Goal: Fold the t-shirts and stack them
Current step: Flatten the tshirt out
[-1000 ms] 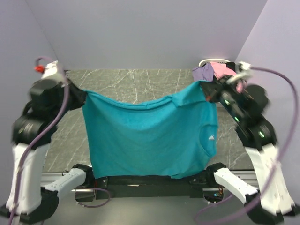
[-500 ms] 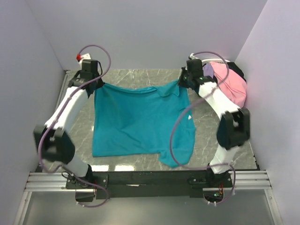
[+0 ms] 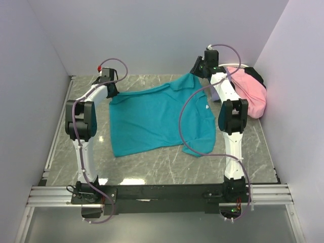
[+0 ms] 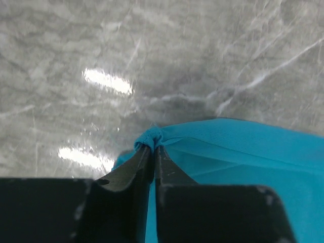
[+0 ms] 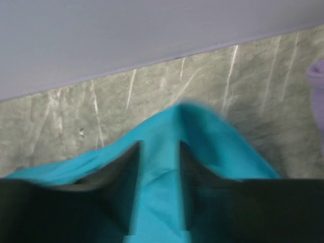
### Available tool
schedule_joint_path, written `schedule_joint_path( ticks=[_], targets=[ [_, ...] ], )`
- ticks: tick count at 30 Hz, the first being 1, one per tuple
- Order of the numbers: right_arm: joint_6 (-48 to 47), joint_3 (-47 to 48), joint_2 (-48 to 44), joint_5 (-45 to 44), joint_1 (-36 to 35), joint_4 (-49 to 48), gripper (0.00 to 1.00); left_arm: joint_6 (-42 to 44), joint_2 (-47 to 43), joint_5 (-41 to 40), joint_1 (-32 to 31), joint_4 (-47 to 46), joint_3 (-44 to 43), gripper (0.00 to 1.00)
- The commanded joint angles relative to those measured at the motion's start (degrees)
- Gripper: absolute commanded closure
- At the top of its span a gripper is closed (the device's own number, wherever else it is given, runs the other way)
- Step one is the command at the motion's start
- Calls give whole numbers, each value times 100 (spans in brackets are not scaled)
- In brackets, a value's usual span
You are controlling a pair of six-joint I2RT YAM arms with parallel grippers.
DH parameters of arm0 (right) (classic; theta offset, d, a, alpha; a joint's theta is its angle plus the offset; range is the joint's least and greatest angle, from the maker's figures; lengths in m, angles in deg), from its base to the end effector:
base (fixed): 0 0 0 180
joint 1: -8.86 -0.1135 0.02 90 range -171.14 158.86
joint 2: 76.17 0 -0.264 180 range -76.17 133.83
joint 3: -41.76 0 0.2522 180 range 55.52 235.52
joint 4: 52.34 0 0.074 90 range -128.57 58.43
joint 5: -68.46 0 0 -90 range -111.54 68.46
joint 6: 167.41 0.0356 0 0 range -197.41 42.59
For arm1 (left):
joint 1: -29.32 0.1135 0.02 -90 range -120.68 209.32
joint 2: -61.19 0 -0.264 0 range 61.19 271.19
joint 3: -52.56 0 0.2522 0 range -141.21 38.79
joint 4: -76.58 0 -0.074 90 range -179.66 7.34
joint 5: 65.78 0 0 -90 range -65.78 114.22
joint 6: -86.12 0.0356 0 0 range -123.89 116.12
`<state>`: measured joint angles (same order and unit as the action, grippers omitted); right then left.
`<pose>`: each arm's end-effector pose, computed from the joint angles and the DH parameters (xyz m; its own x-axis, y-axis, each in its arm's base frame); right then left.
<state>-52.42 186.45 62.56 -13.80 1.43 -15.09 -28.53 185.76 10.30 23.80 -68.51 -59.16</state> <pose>0.5573 0.0775 0.2571 -0.5691 0.3479 -0.7450 -0.0020 0.9055 0.4244 0.4872 -0.0385 0.1944 -0.6416 -0.3447 -0.6853 -0.3688 0.9219 -0.1185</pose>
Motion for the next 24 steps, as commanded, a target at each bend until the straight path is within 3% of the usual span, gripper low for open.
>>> schedule_joint_path(
  ticks=[1, 3, 4, 5, 6, 14, 20, 24],
  targets=[
    [94, -216, -153, 412, 136, -414, 42, 188, -21, 47, 156, -498, -356, 83],
    [50, -760, -503, 403, 136, -686, 38, 100, -99, 125, 218, -436, -383, 41],
    [49, -971, -653, 412, 136, -792, 38, 48, -178, 160, 261, -453, -330, 30],
    [32, -1365, -812, 446, 136, -915, 36, -57, -423, 117, 271, -532, -243, 5],
    [15, -1569, -1170, 447, 136, -968, 36, -75, -573, 117, 271, -637, 28, 1],
    [41, -3808, -2982, 404, -40, -382, 36, -523, -2250, 1100, 87, -462, 1285, 1],
    [-47, -5767, -4571, 332, -146, -186, 38, -997, -3569, 1874, -598, -1112, 3403, 0],
    [-56, -6992, -5391, 456, -329, -274, 39, -1235, -3896, 1927, -1126, -1437, 4510, 1]
  ],
)
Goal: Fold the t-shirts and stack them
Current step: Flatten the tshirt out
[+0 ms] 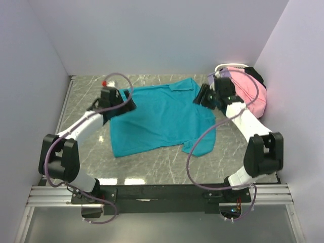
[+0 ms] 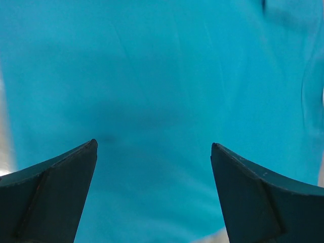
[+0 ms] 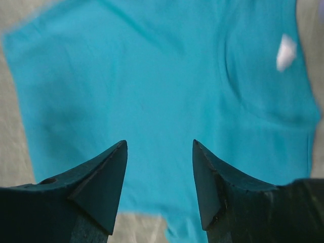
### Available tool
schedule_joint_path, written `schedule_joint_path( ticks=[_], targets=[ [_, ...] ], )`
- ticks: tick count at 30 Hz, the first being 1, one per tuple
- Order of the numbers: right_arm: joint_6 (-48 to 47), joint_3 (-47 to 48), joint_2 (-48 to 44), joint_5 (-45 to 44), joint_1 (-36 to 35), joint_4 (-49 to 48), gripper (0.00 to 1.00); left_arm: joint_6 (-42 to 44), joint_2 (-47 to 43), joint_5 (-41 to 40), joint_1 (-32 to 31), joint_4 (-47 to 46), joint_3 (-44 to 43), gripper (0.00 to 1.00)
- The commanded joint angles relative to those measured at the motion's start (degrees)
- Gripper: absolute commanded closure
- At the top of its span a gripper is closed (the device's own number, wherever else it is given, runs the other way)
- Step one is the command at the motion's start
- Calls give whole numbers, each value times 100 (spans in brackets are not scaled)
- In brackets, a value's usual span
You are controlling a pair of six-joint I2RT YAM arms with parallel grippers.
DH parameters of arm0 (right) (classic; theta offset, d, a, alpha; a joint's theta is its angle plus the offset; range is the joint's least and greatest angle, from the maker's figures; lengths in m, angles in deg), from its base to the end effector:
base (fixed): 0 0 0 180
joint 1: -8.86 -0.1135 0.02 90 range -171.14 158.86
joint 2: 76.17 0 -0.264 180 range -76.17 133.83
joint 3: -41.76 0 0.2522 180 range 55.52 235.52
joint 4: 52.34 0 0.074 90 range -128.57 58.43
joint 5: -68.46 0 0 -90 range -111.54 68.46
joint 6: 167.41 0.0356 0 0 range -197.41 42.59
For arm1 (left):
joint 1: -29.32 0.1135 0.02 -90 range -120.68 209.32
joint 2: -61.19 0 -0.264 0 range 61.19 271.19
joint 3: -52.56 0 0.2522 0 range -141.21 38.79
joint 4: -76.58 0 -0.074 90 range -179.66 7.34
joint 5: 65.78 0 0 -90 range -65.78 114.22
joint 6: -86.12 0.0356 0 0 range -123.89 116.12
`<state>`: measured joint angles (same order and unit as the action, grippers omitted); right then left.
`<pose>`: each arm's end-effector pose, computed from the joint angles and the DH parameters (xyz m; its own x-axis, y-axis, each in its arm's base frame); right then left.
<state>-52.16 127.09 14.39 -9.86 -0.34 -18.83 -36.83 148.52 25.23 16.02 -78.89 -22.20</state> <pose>0.3529 0.0645 0.2864 -0.6920 0.3111 -0.6514 -0.0191 0.8942 0.4473 0.3320 -0.0791 0.2562 -0.6252 -0.4110 -0.6635 -0.1148 0.8893 -0.4427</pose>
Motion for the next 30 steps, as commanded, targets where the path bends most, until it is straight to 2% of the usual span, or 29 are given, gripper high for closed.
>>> schedule_joint_path(
  ticks=[1, 6, 10, 20, 30],
  targets=[
    [-65, -1432, -714, 54, -205, 91, 39, -431, -207, 382, -375, -391, 913, 0],
    [84, -2243, -1453, -393, -539, 134, 39, -441, -506, 268, -550, -453, 1457, 1],
    [76, -2516, -1673, -1106, -1180, 389, 39, -440, -664, 127, -691, -435, 1739, 1],
    [269, -2727, -1506, -1449, -1559, 680, 41, -607, -840, -84, -850, -452, 2486, 1],
    [304, -2762, -1638, -1889, -1779, 846, 40, -678, -902, -84, -867, -382, 2610, 0]
  ],
)
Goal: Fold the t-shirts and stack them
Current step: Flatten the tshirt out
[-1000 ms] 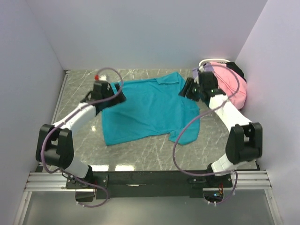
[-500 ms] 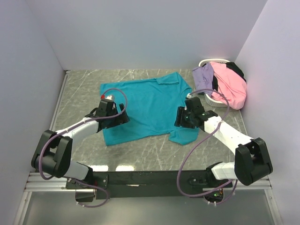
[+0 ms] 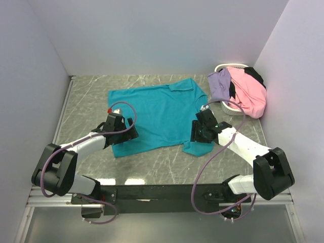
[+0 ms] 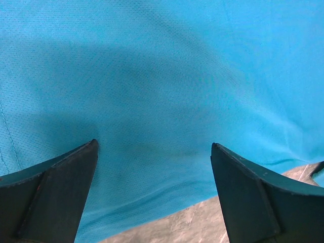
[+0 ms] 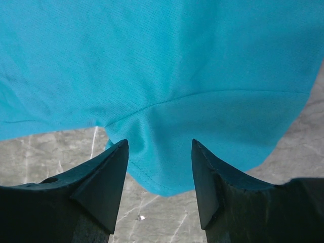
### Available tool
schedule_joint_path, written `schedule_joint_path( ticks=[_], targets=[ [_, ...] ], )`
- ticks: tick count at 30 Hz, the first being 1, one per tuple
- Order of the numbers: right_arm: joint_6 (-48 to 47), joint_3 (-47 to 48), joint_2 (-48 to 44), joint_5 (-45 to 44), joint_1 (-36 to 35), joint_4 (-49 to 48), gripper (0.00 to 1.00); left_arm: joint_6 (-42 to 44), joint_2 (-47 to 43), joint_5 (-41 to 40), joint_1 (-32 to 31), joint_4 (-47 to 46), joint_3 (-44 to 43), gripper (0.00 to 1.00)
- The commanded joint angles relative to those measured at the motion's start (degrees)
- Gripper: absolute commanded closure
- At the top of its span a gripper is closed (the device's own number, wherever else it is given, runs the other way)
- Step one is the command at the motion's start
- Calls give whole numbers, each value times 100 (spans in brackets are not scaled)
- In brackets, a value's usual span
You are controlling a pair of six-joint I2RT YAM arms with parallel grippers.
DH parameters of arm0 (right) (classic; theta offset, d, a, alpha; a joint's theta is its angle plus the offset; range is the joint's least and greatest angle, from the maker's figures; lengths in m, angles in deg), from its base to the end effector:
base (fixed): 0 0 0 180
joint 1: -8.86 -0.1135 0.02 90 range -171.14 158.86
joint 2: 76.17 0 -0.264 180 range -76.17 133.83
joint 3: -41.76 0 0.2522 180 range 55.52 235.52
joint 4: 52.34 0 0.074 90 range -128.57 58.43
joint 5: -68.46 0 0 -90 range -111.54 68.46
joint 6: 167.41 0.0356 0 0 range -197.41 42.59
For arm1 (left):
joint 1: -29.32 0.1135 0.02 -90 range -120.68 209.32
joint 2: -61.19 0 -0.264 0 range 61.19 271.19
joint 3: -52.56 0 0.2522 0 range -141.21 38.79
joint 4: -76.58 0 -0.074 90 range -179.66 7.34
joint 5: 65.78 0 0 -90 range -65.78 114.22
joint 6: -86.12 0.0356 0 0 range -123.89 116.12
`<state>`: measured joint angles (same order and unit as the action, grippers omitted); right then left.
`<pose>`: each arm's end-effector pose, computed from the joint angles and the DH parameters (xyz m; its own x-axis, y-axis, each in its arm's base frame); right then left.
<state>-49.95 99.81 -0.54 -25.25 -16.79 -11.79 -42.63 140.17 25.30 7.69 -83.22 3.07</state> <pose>0.2288 0.1073 0.2001 -0.8643 0.0954 -0.4938 -0.0029 0.9809 0.1947 0.2414 -0.0964 0.1649 -0.7906 -0.3597 -0.4955 -0.1474 0.8973 -0.4161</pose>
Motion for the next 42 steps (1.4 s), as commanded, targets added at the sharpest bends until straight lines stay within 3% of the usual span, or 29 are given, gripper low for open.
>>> schedule_joint_path(
  ticks=[1, 6, 14, 23, 26, 30, 32, 40, 41, 42],
  targets=[
    [92, -139, -224, -376, -212, 143, 40, -90, -41, -91, -43, 77, 75, 1],
    [198, -264, -216, -157, -335, 239, 41, -98, -58, -91, -70, 165, 145, 1],
    [716, -474, 320, 247, -581, 134, 47, -46, -6, -723, -70, 709, 66, 1],
    [1182, -826, 610, 353, -1336, -59, 51, -107, 21, -1084, 18, 1210, -101, 1],
    [1340, -861, 689, 362, -1732, -77, 64, -134, 12, -987, 176, 1219, -84, 1],
    [1639, -852, 830, 485, -2347, -33, 95, -63, -75, -741, 518, 1193, -40, 1],
    [1920, -808, 821, 397, -2811, 151, 99, -37, -181, -732, 650, 1219, -75, 1],
    [3193, -755, 93, -15, -4000, 1177, 100, -151, -427, -1031, 871, 1702, -575, 0],
    [3326, -755, -21, -138, -4061, 1328, 91, -169, -462, -1022, 871, 1729, -602, 1],
    [3423, -703, -292, -270, -4140, 1495, 76, -169, -497, -996, 871, 1729, -611, 1]
  ],
)
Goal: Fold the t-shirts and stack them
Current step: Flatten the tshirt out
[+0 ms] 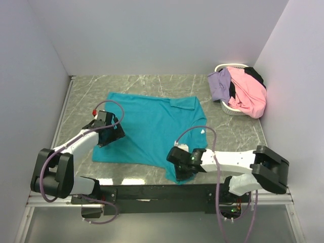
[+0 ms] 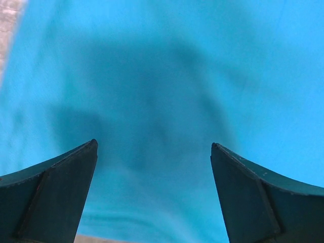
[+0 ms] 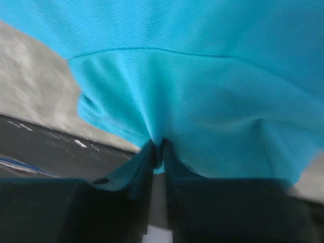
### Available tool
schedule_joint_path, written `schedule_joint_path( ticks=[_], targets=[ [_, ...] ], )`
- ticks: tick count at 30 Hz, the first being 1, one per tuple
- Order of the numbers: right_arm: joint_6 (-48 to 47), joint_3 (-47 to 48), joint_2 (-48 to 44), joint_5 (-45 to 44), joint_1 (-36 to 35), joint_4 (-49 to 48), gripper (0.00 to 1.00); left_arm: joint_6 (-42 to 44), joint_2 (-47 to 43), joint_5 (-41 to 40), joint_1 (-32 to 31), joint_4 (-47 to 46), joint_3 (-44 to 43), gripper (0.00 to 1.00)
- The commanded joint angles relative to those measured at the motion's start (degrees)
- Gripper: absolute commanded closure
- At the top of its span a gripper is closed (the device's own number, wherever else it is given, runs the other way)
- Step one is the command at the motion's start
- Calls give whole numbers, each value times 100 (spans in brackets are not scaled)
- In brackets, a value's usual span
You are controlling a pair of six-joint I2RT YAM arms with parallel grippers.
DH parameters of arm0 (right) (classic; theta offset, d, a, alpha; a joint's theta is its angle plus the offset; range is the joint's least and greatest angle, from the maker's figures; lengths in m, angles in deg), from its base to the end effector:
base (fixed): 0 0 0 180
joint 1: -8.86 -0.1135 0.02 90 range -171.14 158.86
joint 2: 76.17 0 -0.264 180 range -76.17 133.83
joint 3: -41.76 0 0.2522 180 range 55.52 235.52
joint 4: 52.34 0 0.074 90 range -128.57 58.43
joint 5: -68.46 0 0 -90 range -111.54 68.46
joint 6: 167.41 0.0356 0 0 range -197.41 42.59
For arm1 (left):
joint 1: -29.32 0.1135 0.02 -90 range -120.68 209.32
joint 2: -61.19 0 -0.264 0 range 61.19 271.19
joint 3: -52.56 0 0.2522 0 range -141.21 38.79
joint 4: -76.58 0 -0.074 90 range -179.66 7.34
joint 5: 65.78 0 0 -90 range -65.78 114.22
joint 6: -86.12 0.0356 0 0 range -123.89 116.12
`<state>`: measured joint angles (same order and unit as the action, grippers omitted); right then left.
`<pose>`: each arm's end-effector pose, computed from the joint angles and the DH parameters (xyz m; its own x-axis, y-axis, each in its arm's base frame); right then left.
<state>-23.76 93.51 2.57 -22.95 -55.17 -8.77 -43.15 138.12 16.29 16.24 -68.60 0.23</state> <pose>0.1014 0.2061 0.1546 -0.9657 -0.1440 -0.2160 -0.1980 0.9466 0.2543 0.2399 -0.0507 0.1716 -0.7478 -0.4699 -0.4690 -0.4102 0.8825 -0.2301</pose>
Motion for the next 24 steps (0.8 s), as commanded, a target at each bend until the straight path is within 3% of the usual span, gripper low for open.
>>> schedule_joint_path(
  ticks=[1, 2, 5, 8, 9, 12, 13, 16, 19, 24],
  targets=[
    [979, -30, -753, -649, -312, 1499, 61, -108, -362, 9, 16, 258, -362, 1],
    [1042, 32, -929, -1076, -303, 1615, 50, -116, -397, 36, 16, 267, -371, 1],
    [1209, 558, -1553, -2287, -259, 2151, 37, -29, -626, 326, 16, 154, -441, 1],
    [859, 1234, -2028, -2977, 222, 2118, 30, -28, -854, 476, 16, 118, -616, 1],
    [449, 1280, -2229, -2970, 685, 1761, 30, -28, -889, 485, 16, 118, -774, 1],
    [-517, 1184, -2521, -2314, 1698, 665, 30, -11, -768, 493, 16, 100, -1195, 1],
    [-722, 1157, -2556, -2024, 2371, 363, 31, -2, -715, 520, 16, 57, -1293, 1],
    [-1277, 1367, -2312, -1425, 3131, -325, 32, -72, -381, 538, 25, -198, -1662, 1],
    [-1593, 1964, -1644, -1267, 3413, -711, 30, -186, 58, 318, 25, -269, -2101, 1],
    [-1726, 2422, -63, -282, 4521, -1581, 34, -213, 797, 195, 25, -269, -2638, 0]
  ],
)
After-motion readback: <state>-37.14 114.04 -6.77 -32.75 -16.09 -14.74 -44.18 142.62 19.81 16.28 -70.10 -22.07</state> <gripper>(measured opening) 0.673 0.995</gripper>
